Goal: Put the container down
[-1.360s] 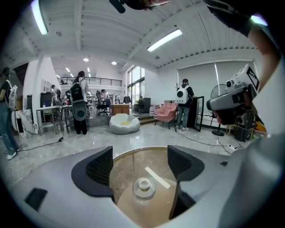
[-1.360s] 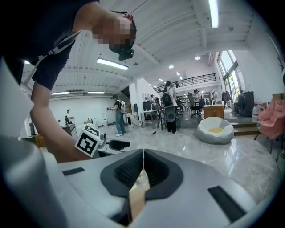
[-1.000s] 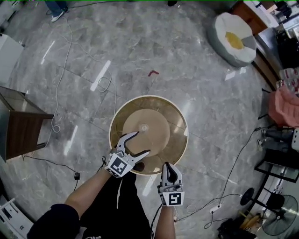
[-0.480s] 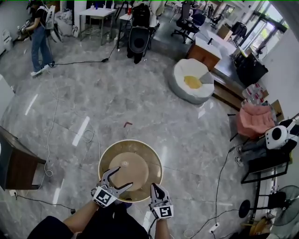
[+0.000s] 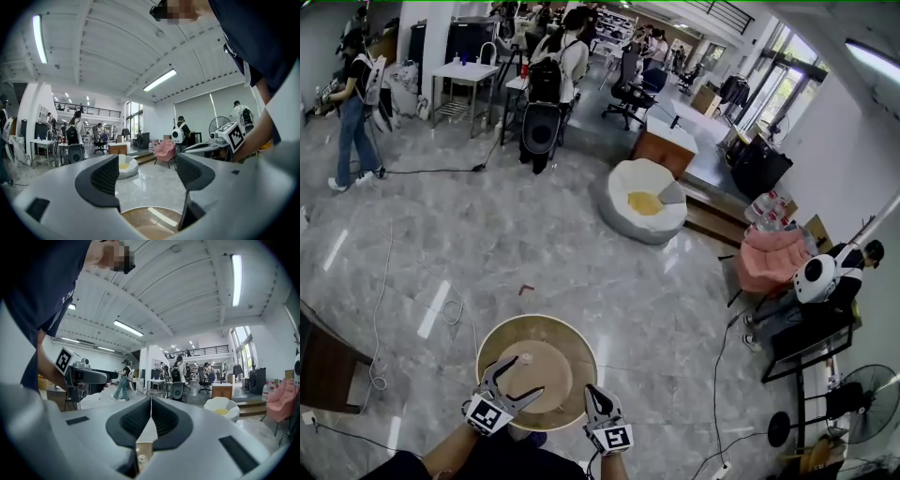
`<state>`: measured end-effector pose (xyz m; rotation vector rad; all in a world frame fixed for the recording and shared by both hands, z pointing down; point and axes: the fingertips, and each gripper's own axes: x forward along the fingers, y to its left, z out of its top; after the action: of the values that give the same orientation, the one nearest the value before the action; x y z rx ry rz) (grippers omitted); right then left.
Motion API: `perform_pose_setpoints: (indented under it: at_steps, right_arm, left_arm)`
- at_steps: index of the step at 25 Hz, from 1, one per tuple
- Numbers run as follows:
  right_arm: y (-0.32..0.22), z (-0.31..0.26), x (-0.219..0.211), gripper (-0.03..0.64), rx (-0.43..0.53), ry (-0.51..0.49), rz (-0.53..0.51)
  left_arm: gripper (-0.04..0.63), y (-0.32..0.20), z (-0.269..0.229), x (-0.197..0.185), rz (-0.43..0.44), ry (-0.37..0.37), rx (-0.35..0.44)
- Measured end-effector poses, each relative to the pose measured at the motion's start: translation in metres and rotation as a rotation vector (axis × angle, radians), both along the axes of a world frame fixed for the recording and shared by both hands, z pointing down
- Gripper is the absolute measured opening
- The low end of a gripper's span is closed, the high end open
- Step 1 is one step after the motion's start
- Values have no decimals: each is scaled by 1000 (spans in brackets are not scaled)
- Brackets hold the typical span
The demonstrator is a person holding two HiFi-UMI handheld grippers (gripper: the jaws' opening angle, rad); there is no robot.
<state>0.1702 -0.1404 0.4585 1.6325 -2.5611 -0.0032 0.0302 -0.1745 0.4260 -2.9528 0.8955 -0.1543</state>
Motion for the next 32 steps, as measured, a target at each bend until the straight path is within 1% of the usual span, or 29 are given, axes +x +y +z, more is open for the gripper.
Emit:
perform_pose_setpoints:
  at_steps: [3, 6, 11, 16, 19, 21, 22, 23, 26, 28, 30, 32]
  right_arm:
    - [3, -3, -4, 31, -17, -20, 5]
    - [5, -6, -1, 31, -3, -23, 9]
    - [3, -15, -4, 31, 21, 4, 9]
    - [2, -24, -2, 31, 33, -11, 10]
    - [-1, -34, -3, 31, 45, -47, 21]
    - [-3, -39, -8, 31, 55, -44, 20]
    - [-3, -42, -11, 31, 56, -38, 17]
    - [-3, -43, -13, 31, 58, -35, 13]
    - [-16, -36, -16, 31, 90, -40, -3]
    - [-33, -20, -9, 31, 106, -35, 8]
    - [-41, -10, 7, 31, 108, -32, 21]
    - [-35, -17, 23, 31, 97, -37, 18]
  left_arm:
    - [362, 2, -8, -2, 3, 2, 26]
    - [360, 4, -11, -4, -11, 23, 6]
    - [360, 6, -11, -7, -10, 45, 11]
    - [360, 2, -17, -5, -22, 60, 7]
    - [360, -3, -17, -9, -37, 68, 13]
    - [351, -6, -18, -16, -49, 85, 17]
    - [307, -7, -19, -20, -59, 96, 16]
    - [230, -8, -19, -25, -72, 104, 12]
    - [117, -23, -9, -30, -103, 122, -10]
    - [91, -45, 14, -24, -107, 123, -32]
    - [49, -57, 33, -12, -106, 118, -66]
    - [29, -49, 22, 3, -101, 117, -74]
